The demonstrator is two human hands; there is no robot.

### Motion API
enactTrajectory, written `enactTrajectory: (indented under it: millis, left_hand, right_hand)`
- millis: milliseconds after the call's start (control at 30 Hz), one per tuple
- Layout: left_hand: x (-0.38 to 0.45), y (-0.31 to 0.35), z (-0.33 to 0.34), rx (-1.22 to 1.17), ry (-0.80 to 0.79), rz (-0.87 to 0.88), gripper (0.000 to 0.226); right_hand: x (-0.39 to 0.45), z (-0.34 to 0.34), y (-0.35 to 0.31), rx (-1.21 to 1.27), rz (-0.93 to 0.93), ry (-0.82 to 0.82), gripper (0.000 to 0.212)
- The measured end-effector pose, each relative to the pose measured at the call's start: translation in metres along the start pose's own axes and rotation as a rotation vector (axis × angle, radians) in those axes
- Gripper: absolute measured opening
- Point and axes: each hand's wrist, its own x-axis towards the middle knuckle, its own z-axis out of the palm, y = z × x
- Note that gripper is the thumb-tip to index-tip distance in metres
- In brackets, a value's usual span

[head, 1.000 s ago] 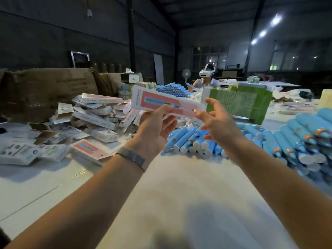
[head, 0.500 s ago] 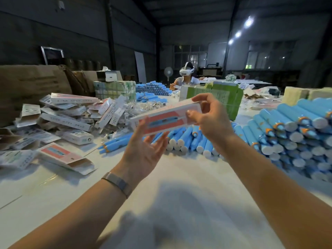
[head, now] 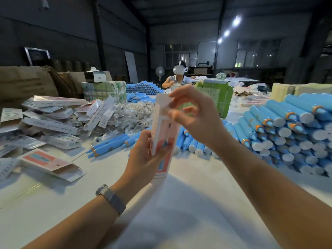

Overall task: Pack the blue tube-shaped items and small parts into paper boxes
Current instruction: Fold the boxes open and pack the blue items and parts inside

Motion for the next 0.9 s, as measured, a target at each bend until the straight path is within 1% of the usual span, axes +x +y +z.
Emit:
enactTrajectory:
  millis: [67,100,133,167,200,267,300,333,367,433,500,600,667,767,833,900]
  left_hand:
    - [-0.002,-0.001,0.001,-0.043,-0.01,0.005,0.021]
    - [-0.002,-0.003,0.001,-0.06,-0.01,0.003,0.02]
    - [-0.002,-0.003,0.002,-0.067,-0.009,0.008,0.02]
    - [-0.002,-0.004,0.002,-0.061,-0.009,0.015,0.019]
    - [-0.002,-0.004,0.002,-0.05,-0.012,0.018,0.018]
    - [-0.002,-0.004,0.002,-0.031,-0.018,0.015,0.018]
    - [-0.002,-0.004,0.002,-0.028,-0.019,0.018,0.019]
    - [-0.002,-0.005,0.002,-0.03,-0.019,0.025,0.018]
    - [-0.002,-0.005,0.002,-0.031,-0.019,0.029,0.018]
    - [-0.002,-0.006,0.0,-0.017,-0.016,0.036,0.018]
    - [-0.001,-0.008,-0.002,0.0,-0.01,0.041,0.018]
    - [0.001,-0.009,-0.003,0.0,0.001,0.05,0.021]
    - [0.002,-0.01,-0.003,-0.006,0.001,0.058,0.024]
    - [0.003,-0.012,-0.004,-0.014,-0.002,0.06,0.039]
    - [0.002,-0.012,-0.004,-0.022,-0.001,0.062,0.041]
    - [0.002,-0.011,-0.003,-0.03,0.0,0.066,0.043]
  right_hand:
    - [0.001,0.002,0.007,0.099,0.066,0.251,0.021]
    - [0.001,0.001,0.014,0.069,0.111,0.314,0.017]
    - [-0.001,-0.002,0.022,-0.025,0.163,0.318,0.014]
    - [-0.005,-0.004,0.034,-0.183,0.225,0.255,0.014]
    - [-0.01,-0.006,0.048,-0.397,0.301,0.119,0.019]
    - [-0.024,-0.007,0.072,-0.808,0.476,-0.271,0.031]
    - [-0.031,-0.006,0.079,-0.957,0.552,-0.442,0.032]
    - [-0.036,-0.004,0.084,-1.069,0.605,-0.563,0.028]
    - [-0.04,-0.002,0.086,-1.15,0.625,-0.626,0.021]
    - [-0.043,0.0,0.087,-1.235,0.615,-0.63,0.008]
    - [-0.043,0.001,0.086,-1.24,0.574,-0.594,0.012]
    - [-0.041,0.005,0.086,-1.196,0.51,-0.449,0.01]
    - [-0.042,0.006,0.088,-1.196,0.497,-0.382,0.017]
    - [-0.046,0.006,0.09,-1.252,0.553,-0.432,0.018]
    - [-0.046,0.008,0.091,-1.299,0.567,-0.487,0.017]
    - [-0.045,0.009,0.09,-1.286,0.581,-0.506,0.019]
